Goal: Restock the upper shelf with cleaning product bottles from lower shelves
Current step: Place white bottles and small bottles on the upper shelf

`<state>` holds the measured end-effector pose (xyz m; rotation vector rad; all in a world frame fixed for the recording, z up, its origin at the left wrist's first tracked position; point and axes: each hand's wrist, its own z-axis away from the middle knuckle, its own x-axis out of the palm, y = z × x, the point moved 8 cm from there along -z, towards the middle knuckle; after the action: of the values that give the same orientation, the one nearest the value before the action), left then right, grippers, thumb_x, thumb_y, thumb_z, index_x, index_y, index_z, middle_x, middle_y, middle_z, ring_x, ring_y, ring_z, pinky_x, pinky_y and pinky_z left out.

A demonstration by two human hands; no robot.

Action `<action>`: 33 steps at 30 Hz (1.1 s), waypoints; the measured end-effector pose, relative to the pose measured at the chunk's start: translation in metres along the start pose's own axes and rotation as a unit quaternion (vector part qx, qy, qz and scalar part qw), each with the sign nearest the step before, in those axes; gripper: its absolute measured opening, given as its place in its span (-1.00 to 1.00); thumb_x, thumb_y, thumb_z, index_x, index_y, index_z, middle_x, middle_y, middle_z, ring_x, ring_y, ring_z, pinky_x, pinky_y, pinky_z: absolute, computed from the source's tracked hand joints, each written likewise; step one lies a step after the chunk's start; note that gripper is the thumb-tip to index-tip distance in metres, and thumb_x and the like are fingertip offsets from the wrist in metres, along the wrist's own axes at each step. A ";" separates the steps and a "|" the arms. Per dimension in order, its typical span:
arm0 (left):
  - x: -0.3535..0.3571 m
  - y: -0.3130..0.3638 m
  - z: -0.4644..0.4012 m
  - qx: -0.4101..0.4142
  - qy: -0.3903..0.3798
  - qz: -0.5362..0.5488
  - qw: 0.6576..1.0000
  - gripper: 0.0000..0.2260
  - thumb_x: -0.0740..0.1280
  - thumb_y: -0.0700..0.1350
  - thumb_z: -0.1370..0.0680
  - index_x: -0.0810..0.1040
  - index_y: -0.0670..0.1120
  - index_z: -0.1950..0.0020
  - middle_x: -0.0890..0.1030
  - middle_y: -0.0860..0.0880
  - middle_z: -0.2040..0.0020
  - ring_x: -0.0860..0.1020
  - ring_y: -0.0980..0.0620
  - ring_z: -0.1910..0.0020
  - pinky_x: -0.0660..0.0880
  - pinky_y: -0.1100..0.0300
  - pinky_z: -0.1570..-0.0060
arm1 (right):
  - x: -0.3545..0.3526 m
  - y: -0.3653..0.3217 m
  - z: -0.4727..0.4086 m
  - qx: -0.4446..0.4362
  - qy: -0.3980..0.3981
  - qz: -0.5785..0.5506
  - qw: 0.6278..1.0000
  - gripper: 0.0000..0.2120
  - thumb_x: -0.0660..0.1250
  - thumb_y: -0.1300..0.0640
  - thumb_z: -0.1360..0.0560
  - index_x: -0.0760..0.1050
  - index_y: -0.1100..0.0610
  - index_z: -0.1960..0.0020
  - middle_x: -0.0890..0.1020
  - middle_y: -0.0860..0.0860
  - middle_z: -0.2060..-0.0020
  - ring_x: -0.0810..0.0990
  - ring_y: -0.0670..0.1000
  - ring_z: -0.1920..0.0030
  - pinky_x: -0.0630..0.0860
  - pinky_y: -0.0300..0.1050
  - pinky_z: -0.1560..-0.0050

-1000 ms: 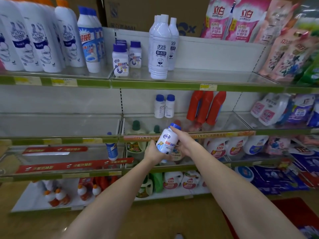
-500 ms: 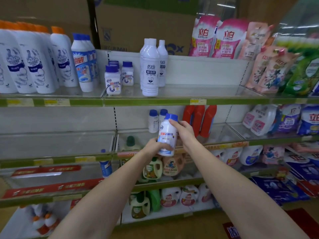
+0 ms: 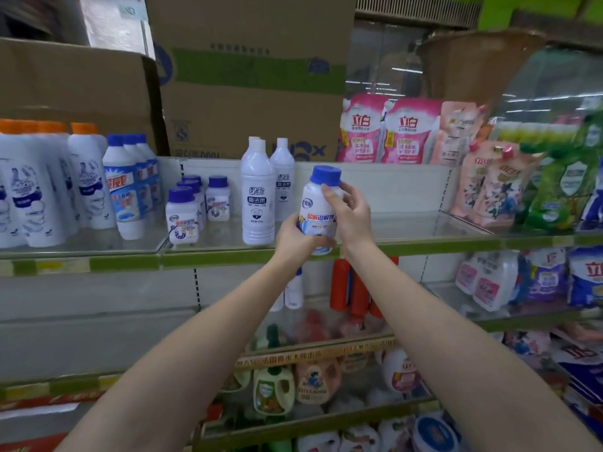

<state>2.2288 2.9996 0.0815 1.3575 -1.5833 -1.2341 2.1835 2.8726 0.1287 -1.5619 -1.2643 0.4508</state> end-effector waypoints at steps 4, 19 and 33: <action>0.004 -0.005 -0.029 0.018 0.047 -0.038 0.998 -0.45 0.66 -0.10 -0.10 0.54 0.00 -0.02 0.69 0.05 0.09 0.67 0.04 0.10 0.63 -0.02 0.00 | -0.004 0.007 -0.036 -0.009 -0.003 0.020 1.000 -0.61 0.48 0.15 -0.52 0.50 0.21 -0.29 0.69 0.05 0.01 0.71 -0.06 0.10 0.60 -0.23 0.20; 0.043 -0.059 -0.130 -0.027 0.032 -0.177 0.983 -0.40 0.66 -0.05 -0.18 0.47 -0.04 -0.12 0.66 0.08 0.02 0.61 0.11 0.07 0.56 0.23 0.10 | -0.012 0.103 -0.153 0.007 -0.091 0.104 0.990 -0.62 0.56 -0.01 -0.39 0.52 -0.06 -0.14 0.71 0.04 -0.07 0.70 0.04 -0.08 0.60 0.19 -0.19; 0.054 -0.086 -0.221 -0.066 0.031 -0.211 0.975 -0.68 0.61 -0.17 -0.36 0.57 -0.01 0.00 0.69 -0.06 -0.01 0.64 -0.03 0.00 0.57 0.13 -0.01 | -0.001 0.157 -0.238 0.044 -0.105 0.069 0.991 -0.70 0.46 0.14 -0.54 0.51 -0.04 -0.23 0.68 0.09 -0.09 0.70 0.05 -0.04 0.67 0.04 -0.04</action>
<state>2.4496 2.8997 0.0620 1.6814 -1.1774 -1.4978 2.4473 2.7724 0.0878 -1.5639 -1.2808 0.7656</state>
